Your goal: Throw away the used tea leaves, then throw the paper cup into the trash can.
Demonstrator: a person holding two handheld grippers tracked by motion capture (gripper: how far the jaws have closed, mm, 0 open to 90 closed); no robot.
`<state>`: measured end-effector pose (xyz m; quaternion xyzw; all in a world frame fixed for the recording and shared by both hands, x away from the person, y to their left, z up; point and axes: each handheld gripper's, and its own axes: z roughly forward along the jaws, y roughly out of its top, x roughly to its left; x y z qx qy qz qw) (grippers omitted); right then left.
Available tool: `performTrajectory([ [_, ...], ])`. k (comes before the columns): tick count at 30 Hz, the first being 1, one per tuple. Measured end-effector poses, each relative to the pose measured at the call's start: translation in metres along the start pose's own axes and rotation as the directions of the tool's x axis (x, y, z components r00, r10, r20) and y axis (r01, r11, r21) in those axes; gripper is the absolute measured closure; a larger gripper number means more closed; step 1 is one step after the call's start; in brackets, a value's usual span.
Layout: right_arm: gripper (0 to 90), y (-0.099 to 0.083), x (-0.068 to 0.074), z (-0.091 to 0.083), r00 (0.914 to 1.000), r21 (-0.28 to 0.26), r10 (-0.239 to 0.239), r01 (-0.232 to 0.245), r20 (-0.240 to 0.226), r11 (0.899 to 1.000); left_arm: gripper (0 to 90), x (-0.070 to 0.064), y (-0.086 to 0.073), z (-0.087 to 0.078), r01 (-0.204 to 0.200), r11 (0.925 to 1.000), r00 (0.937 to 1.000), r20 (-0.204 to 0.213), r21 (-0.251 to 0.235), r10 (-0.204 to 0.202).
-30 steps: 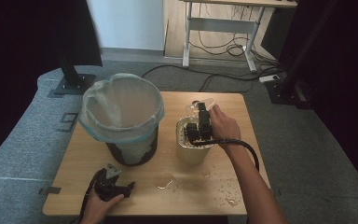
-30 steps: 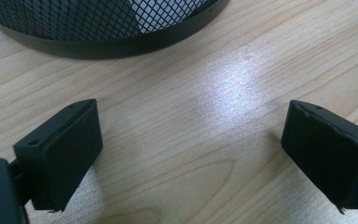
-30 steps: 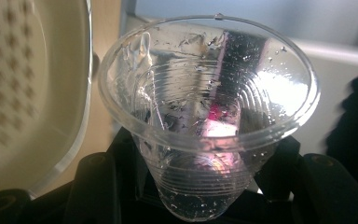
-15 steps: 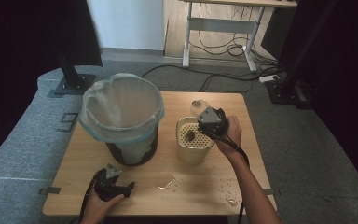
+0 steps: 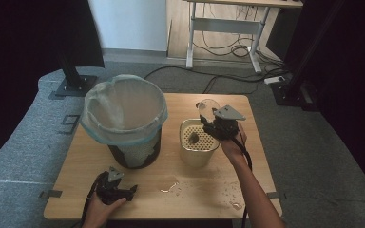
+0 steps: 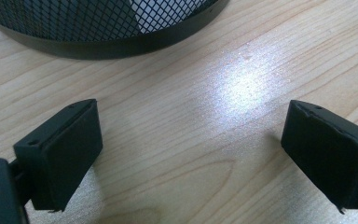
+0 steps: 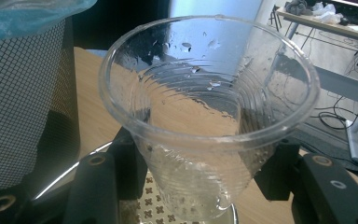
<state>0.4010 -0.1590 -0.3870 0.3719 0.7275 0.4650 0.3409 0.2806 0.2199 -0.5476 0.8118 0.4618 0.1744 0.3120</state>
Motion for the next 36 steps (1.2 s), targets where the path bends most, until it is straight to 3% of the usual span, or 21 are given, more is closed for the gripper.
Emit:
performTrajectory([
  [8,44.8,0.006,0.002,-0.002,1.0,-0.016,-0.002,0.002,-0.002,1.0,4.9,0.0,0.0,0.0,0.0,1.0,1.0,0.002,0.0,0.0],
  [14,44.6,0.038,0.009,-0.014,0.9998,-0.084,0.0,-0.001,-0.02,0.996,4.9,0.0,0.001,0.0,-0.005,1.0,1.0,0.005,0.002,0.005],
  [17,44.6,0.066,0.017,-0.019,0.999,-0.138,0.005,-0.011,-0.044,0.99,5.1,0.0,0.0,0.0,-0.005,1.0,1.0,0.004,0.0,0.005],
  [18,44.6,0.066,0.017,-0.019,0.999,-0.138,0.005,-0.011,-0.044,0.99,5.2,0.0,0.0,0.0,-0.005,1.0,1.0,0.004,0.0,0.005],
  [19,44.6,0.081,0.022,-0.021,0.9981,-0.16,0.007,-0.017,-0.061,0.987,5.3,-0.001,0.0,0.0,-0.005,1.0,1.0,0.006,-0.002,0.005],
  [25,44.5,0.119,0.043,-0.021,0.9898,-0.196,0.026,-0.054,-0.14,0.979,5.3,-0.001,0.001,0.001,-0.01,1.0,0.9999,0.012,-0.001,0.01],
  [27,44.5,0.123,0.046,-0.02,0.9888,-0.197,0.023,-0.052,-0.148,0.979,5.3,-0.001,0.001,0.001,-0.01,1.0,0.9999,0.012,-0.001,0.01],
  [28,44.3,0.133,0.058,-0.015,0.9854,-0.199,0.01,-0.044,-0.17,0.979,5.3,-0.001,0.001,0.001,-0.01,0.9999,0.9999,0.012,-0.001,0.01],
  [33,43.9,0.146,0.079,0.001,0.9783,-0.192,-0.006,-0.034,-0.207,0.981,5.3,-0.004,0.002,0.002,-0.017,0.9999,0.9996,0.021,-0.001,0.017],
  [36,43.5,0.152,0.096,0.018,0.9682,-0.176,-0.004,-0.041,-0.25,0.984,5.3,-0.005,0.002,0.002,-0.024,0.9997,0.9994,0.027,-0.002,0.024],
])
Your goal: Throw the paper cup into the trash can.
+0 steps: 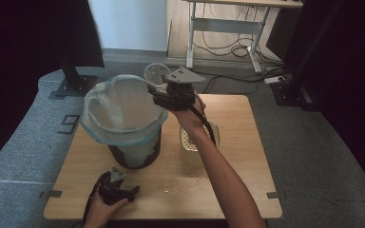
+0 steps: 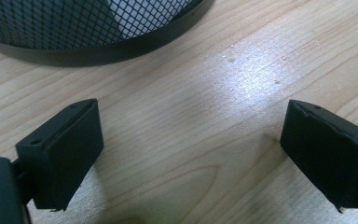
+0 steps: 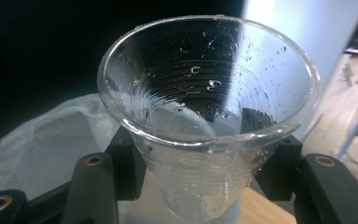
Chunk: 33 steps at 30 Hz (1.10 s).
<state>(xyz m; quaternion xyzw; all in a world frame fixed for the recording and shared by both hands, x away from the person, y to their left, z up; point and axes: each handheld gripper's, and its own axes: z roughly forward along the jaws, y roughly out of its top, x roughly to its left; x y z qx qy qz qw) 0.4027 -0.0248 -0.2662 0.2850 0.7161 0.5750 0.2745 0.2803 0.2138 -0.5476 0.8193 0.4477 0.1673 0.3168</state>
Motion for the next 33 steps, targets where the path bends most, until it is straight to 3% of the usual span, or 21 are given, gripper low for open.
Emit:
performTrajectory([
  [3,42.7,0.0,0.006,0.013,0.9997,0.013,0.009,-0.009,-0.025,1.0,5.3,0.0,0.0,0.0,-0.002,1.0,1.0,0.002,0.0,0.002],
  [5,37.6,-0.002,0.013,0.031,0.9968,0.033,0.033,-0.03,-0.073,0.999,5.3,0.0,0.0,0.0,-0.002,1.0,1.0,0.005,0.0,0.002],
  [7,26.2,-0.004,0.016,0.043,0.9902,0.05,0.075,-0.07,-0.118,0.996,5.3,0.0,0.0,0.0,-0.006,1.0,1.0,0.006,0.001,0.006],
  [9,16.1,-0.004,0.02,0.053,0.989,0.096,0.089,-0.078,-0.118,0.992,5.3,0.0,0.0,0.0,-0.008,1.0,0.9999,0.007,0.001,0.008],
  [13,13.7,-0.006,0.023,0.053,0.9919,0.114,0.067,-0.054,-0.108,0.992,5.3,0.0,0.0,0.0,-0.01,1.0,0.9999,0.009,0.001,0.01],
  [20,17.1,-0.012,0.009,0.025,0.994,0.078,0.074,-0.068,-0.081,0.995,5.4,-0.001,0.0,0.0,-0.01,0.9999,0.9999,0.009,0.0,0.01],
  [26,20.5,-0.027,-0.014,-0.014,0.9975,0.041,0.061,-0.06,-0.035,0.997,5.4,-0.001,0.0,0.0,-0.008,1.0,0.9999,0.011,-0.001,0.008],
  [33,23.1,-0.063,-0.044,-0.062,0.9956,-0.017,0.09,-0.09,0.026,0.996,5.4,-0.001,0.0,0.0,-0.008,1.0,0.9999,0.011,-0.001,0.008],
])
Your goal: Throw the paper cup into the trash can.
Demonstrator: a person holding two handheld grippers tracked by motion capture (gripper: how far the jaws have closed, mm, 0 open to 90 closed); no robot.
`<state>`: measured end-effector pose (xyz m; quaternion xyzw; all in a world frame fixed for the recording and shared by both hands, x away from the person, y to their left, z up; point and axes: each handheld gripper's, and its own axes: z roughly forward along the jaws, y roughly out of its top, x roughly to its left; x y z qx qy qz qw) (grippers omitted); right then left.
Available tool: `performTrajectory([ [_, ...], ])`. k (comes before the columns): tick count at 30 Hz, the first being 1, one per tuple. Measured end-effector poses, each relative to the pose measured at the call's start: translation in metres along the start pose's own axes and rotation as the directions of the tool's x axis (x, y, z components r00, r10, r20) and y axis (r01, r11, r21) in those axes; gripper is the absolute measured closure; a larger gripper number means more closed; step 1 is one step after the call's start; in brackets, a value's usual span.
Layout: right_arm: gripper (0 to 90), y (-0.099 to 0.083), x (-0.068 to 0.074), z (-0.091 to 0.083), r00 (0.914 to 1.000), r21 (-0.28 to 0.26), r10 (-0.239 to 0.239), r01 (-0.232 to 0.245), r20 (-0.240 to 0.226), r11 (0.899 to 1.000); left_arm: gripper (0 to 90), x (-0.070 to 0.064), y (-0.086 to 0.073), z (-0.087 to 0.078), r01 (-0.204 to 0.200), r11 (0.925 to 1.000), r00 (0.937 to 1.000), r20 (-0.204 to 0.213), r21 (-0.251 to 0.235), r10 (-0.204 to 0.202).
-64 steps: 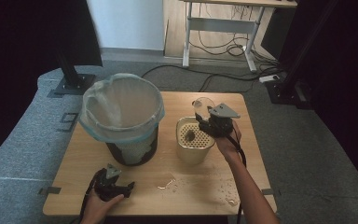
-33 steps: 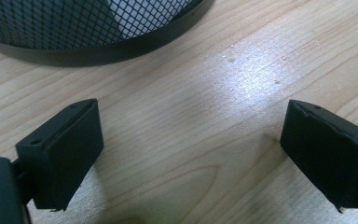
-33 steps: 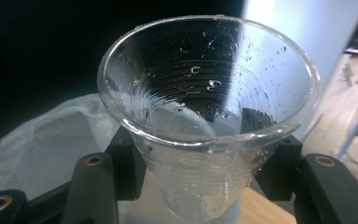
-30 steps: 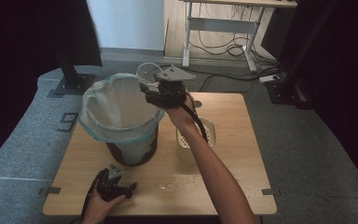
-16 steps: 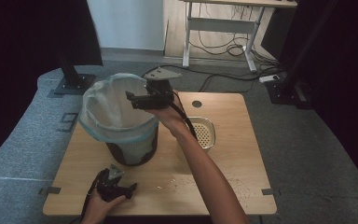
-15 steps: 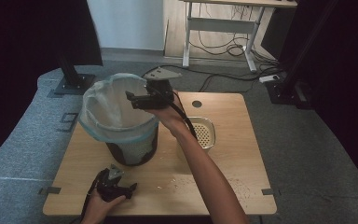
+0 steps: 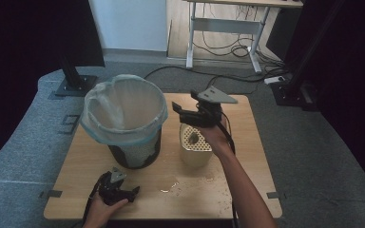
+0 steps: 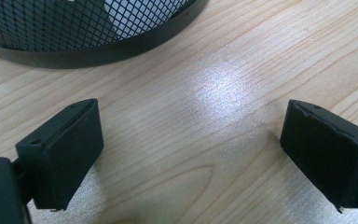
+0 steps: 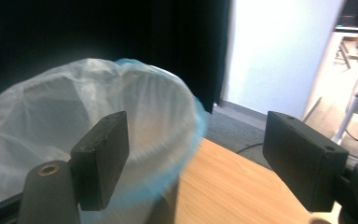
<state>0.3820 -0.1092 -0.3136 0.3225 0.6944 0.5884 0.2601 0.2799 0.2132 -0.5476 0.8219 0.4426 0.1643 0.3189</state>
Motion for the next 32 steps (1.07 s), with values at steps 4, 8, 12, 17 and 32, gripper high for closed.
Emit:
performTrajectory([
  [4,23.6,-0.029,-0.015,-0.025,0.9984,0.004,-0.038,0.037,0.043,0.999,5.4,0.0,0.0,0.0,-0.002,1.0,1.0,-0.001,0.001,0.002],
  [8,23.6,-0.063,-0.027,-0.048,0.9965,0.029,-0.063,0.061,0.055,0.998,5.4,0.0,0.0,0.0,-0.004,1.0,1.0,-0.002,0.002,0.004],
  [12,24.0,-0.099,-0.036,-0.068,0.9966,0.046,-0.041,0.038,0.072,0.998,5.4,0.0,0.0,0.0,-0.002,1.0,1.0,-0.001,0.001,0.002],
  [17,24.5,-0.143,-0.045,-0.085,0.9957,0.064,0.03,-0.036,0.088,0.997,5.4,0.0,0.0,0.0,-0.006,1.0,1.0,-0.002,0.002,0.006],
  [32,24.6,-0.202,-0.047,-0.091,0.9888,0.105,0.077,-0.09,0.128,0.99,5.5,0.0,0.0,0.0,-0.001,1.0,1.0,-0.002,0.0,0.001],
])
